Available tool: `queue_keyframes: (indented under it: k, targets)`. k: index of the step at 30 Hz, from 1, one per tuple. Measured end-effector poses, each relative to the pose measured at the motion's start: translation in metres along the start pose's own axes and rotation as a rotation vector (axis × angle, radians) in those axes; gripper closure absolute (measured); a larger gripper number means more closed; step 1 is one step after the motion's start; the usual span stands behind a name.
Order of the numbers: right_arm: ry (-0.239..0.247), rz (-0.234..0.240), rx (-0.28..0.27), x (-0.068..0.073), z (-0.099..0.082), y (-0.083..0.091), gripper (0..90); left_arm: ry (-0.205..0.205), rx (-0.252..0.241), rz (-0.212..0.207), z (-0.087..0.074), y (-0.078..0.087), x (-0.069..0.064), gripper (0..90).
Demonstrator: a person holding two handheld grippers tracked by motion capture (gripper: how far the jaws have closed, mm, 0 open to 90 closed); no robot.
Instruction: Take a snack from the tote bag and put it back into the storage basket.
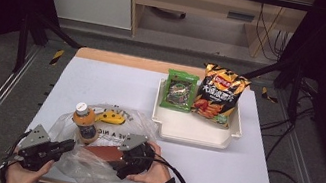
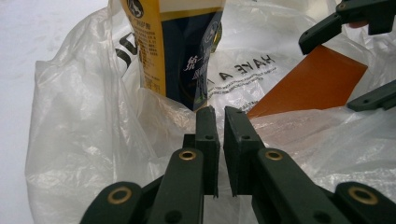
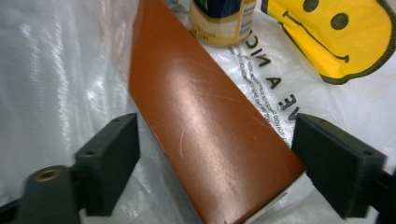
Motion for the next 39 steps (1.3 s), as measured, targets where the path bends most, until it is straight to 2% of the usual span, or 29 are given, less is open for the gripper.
queue_keyframes:
  k: [2, 3, 5, 9, 12, 17, 19, 21, 22, 25, 29, 30, 33, 39]
  targets:
    - [0.018, -0.007, 0.003, -0.001, -0.001, -0.002, 19.3, 0.001, -0.001, 0.0, 0.0, 0.0, 0.001, 84.3]
    - [0.024, 0.0, 0.0, 0.0, -0.002, 0.0, 24.2, 0.004, -0.002, 0.001, 0.0, 0.0, 0.001, 84.0]
    - [0.024, 0.007, 0.003, 0.0, -0.003, 0.004, 31.3, 0.005, -0.008, 0.008, 0.001, 0.0, 0.001, 83.2]
    - [0.015, 0.026, 0.016, 0.0, -0.009, 0.015, 38.0, 0.009, -0.015, 0.015, 0.001, 0.0, 0.002, 79.0]
    - [-0.001, 0.026, 0.016, 0.0, -0.015, 0.023, 38.3, 0.008, -0.012, 0.009, 0.001, 0.0, 0.002, 76.8]
    - [-0.025, 0.0, 0.004, 0.003, -0.022, 0.029, 38.5, -0.026, 0.021, 0.005, -0.003, -0.001, -0.001, 73.5]
    - [-0.025, -0.005, 0.0, 0.003, -0.022, 0.029, 38.3, -0.047, 0.057, 0.015, -0.007, -0.002, -0.001, 73.4]
    - [-0.024, -0.013, -0.01, 0.004, -0.023, 0.029, 37.6, -0.049, 0.098, 0.007, -0.012, -0.005, -0.001, 72.7]
    - [-0.033, -0.018, -0.024, 0.005, -0.024, 0.029, 37.1, -0.057, 0.148, 0.009, -0.018, -0.011, -0.001, 72.3]
    - [-0.042, -0.018, -0.052, 0.005, -0.026, 0.029, 36.4, -0.075, 0.203, 0.029, -0.027, -0.022, -0.001, 70.5]
    - [-0.071, -0.019, -0.08, 0.006, -0.029, 0.033, 35.3, -0.088, 0.214, 0.032, -0.03, -0.028, -0.002, 69.4]
    - [-0.089, -0.023, -0.104, 0.005, -0.032, 0.036, 33.0, -0.09, 0.213, 0.042, -0.031, -0.029, -0.002, 68.7]
    - [-0.114, -0.025, -0.124, 0.004, -0.04, 0.042, 30.8, -0.099, 0.216, 0.045, -0.032, -0.03, -0.002, 67.8]
    - [-0.137, -0.033, -0.132, 0.003, -0.054, 0.042, 28.5, -0.099, 0.21, 0.046, -0.031, -0.031, -0.003, 64.6]
Point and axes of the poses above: each handheld gripper's, and its own axes: y roughly backward along the jaws, z roughly out of its top, x roughly to its left, the point moved 5 cm from there along -y, roughly forward along the jaws, and after that the axes turned 11 degrees about z, right-handed, at the moved point
